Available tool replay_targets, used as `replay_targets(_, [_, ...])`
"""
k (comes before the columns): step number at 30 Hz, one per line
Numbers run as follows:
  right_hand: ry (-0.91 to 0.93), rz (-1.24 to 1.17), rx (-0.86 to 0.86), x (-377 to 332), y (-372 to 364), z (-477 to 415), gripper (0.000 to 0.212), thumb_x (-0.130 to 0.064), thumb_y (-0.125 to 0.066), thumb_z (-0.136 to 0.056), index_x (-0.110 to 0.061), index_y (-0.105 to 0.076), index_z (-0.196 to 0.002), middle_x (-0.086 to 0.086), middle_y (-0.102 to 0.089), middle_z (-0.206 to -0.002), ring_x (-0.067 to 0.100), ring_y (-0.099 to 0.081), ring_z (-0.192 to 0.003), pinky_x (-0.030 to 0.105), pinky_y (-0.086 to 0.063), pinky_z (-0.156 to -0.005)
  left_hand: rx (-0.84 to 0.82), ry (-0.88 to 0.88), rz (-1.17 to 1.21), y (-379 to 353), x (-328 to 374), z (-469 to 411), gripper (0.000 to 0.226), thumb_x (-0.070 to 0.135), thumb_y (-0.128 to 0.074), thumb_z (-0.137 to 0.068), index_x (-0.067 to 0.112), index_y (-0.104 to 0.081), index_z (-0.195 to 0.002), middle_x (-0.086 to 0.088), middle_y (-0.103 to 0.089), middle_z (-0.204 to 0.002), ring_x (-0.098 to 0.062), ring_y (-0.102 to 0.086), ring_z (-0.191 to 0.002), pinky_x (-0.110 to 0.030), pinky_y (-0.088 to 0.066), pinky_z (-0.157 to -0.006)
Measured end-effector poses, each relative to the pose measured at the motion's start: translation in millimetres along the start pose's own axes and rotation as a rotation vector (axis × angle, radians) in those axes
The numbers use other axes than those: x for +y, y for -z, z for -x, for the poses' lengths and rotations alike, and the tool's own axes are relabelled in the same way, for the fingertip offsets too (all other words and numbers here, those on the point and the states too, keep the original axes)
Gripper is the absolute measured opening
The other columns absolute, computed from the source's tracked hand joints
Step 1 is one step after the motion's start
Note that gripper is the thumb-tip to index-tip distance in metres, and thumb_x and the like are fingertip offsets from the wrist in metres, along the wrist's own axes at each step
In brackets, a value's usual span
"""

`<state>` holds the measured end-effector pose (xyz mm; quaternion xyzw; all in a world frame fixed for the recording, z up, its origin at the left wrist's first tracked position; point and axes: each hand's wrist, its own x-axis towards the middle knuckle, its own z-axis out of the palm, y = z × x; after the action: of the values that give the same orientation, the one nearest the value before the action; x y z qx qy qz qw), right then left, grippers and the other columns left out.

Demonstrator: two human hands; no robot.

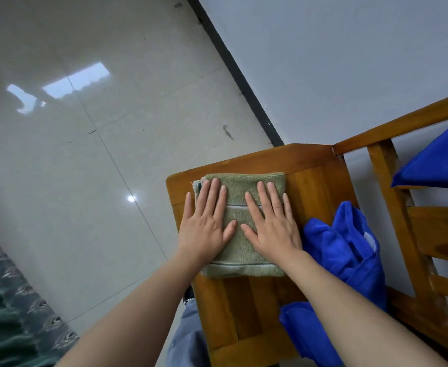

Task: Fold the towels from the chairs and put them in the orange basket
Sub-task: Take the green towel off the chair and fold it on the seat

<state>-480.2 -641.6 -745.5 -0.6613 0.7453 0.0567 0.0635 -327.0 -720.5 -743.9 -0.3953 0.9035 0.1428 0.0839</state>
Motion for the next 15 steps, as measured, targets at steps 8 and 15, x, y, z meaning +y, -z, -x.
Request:
replay_targets(8, [0.011, -0.055, -0.010, 8.8, 8.9, 7.5, 0.067, -0.055, -0.025, -0.090, -0.010, -0.028, -0.140, 0.018, -0.029, -0.149, 0.031, -0.020, -0.137, 0.048, -0.015, -0.111, -0.086, 0.052, -0.042, 11.1, 5.9, -2.3, 0.076, 0.059, -0.003, -0.086, 0.014, 0.005, -0.146, -0.009, 0.018, -0.151, -0.024, 0.025, -0.139, -0.046, 0.014, -0.111])
replay_targets(15, [0.203, -0.052, -0.023, 1.0, 6.2, 82.5, 0.078, -0.055, -0.064, -0.070, -0.008, -0.045, -0.129, 0.021, -0.048, -0.137, 0.035, -0.030, -0.131, 0.049, -0.032, -0.105, -0.062, -0.257, -0.067, -11.2, 25.2, 79.0, 0.115, 0.057, -0.070, -0.061, 0.011, -0.011, -0.149, -0.016, -0.029, -0.149, -0.029, 0.008, -0.144, -0.050, -0.014, -0.111])
